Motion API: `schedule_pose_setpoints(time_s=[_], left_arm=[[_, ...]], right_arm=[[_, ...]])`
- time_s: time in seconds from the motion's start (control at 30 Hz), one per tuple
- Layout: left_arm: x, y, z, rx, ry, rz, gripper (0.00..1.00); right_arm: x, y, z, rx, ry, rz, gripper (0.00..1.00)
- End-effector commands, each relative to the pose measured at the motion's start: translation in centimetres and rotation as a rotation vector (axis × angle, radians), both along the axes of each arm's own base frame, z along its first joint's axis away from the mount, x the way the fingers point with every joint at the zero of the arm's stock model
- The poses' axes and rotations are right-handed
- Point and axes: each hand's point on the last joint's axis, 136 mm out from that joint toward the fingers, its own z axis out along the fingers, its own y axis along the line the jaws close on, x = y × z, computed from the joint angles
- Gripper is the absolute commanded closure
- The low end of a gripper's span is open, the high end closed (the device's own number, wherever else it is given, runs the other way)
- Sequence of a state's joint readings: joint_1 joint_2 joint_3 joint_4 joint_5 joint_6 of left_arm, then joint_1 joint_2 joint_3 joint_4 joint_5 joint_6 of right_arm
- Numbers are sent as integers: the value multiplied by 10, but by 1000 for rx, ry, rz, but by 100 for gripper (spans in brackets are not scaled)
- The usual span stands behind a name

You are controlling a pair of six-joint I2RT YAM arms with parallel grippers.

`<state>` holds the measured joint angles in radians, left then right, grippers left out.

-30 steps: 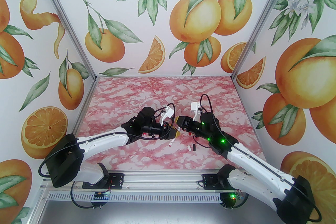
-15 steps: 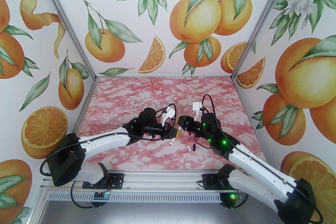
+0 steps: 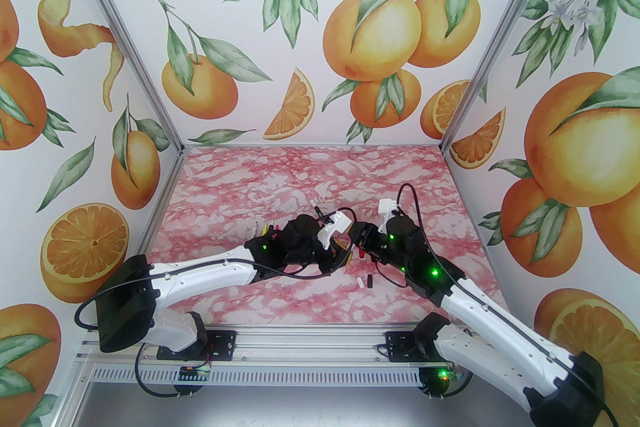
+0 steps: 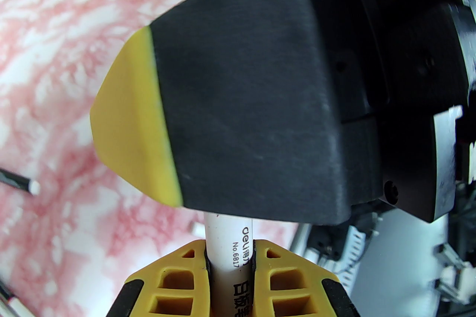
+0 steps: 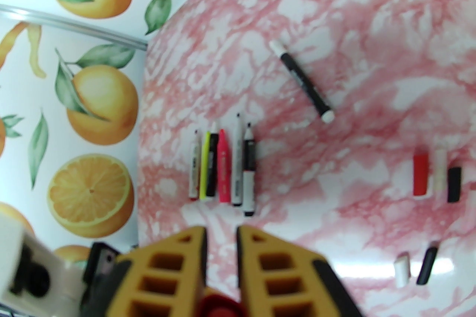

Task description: Open the pen caps

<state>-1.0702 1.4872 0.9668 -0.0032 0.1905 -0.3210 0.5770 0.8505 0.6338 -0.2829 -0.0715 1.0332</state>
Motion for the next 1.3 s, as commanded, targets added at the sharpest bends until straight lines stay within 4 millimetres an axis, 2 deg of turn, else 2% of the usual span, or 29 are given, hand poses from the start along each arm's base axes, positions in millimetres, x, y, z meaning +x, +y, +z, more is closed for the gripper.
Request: schedule_pose_setpoints(time_s=[0.0,0.23,0.37,0.47,0.67,0.8,1.0,1.1,1.27], left_arm=[[-41,10,-37,191,26,-125,96],[-54,5,-31,133,64,-167,98],[-51,9,-21,44,116,-160,98],[-42,17,-8,-2,112,-128,98],[-21,35,7,-89,137,-61,96],[-5,48,8,-99,146,9,95],[7,60,0,-80,157,75,95],[9,64,-4,-68,160,93,95],[10,69,-7,-56,163,109,95]], right_arm=[[29,-59,7,-116,-48,-286,89],[33,-80,9,-181,-56,-353,89],[33,-72,14,-164,-105,-281,88],[25,-62,7,-207,-113,-172,87],[-4,-67,-36,-359,7,-56,86],[-27,-74,-69,-461,106,-23,85],[-57,-77,-115,-612,233,2,85],[-66,-79,-133,-631,269,-4,84],[-75,-83,-150,-627,296,-13,85]])
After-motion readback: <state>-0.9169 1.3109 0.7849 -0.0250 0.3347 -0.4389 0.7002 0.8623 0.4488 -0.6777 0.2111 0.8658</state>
